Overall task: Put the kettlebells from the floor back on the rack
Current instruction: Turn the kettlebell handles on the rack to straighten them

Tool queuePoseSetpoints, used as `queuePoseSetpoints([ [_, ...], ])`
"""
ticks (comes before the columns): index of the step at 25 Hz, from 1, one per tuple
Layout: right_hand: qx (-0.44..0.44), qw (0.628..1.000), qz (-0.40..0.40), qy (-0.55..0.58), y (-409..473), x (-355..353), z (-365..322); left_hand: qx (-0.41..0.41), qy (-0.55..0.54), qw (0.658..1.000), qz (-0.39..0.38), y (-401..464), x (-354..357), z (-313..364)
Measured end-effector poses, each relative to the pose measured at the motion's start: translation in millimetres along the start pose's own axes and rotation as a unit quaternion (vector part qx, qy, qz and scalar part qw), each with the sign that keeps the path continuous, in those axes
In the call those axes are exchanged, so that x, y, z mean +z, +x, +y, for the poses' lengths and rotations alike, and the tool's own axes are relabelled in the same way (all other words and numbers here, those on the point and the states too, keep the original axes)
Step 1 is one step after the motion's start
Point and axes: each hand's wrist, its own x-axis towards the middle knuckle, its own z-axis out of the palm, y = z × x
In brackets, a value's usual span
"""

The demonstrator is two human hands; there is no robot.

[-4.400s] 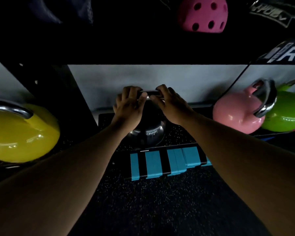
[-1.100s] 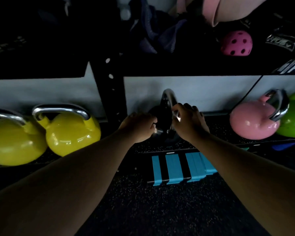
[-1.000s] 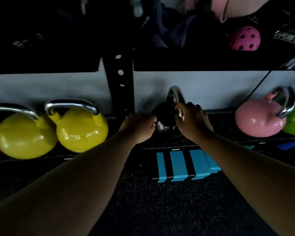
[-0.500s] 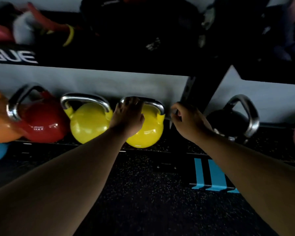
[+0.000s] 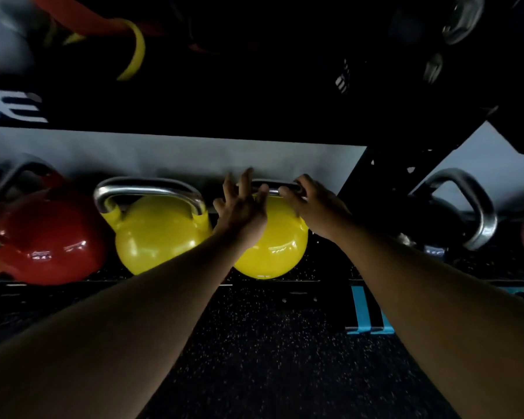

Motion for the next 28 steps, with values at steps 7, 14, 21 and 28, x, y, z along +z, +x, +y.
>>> queuePoseSetpoints([
  [7,0.065,0.987,0.135,0.058,-35,24,3,-0.062,-0.284,0.957,-0.008,14,21,-10],
  [14,0.082,0.937,0.099,0.324,-40,33,-4,-0.072,-0.398,0.913,-0.05,30,34,-5],
  [21,0.114,0.889,0.142,0.42,-47,54,-7,0.003,-0.357,0.927,-0.113,46,37,1],
  [28,0.096,0.889,0.152,0.421,-39,69,-20,-0.008,-0.401,0.91,-0.104,56,36,1],
])
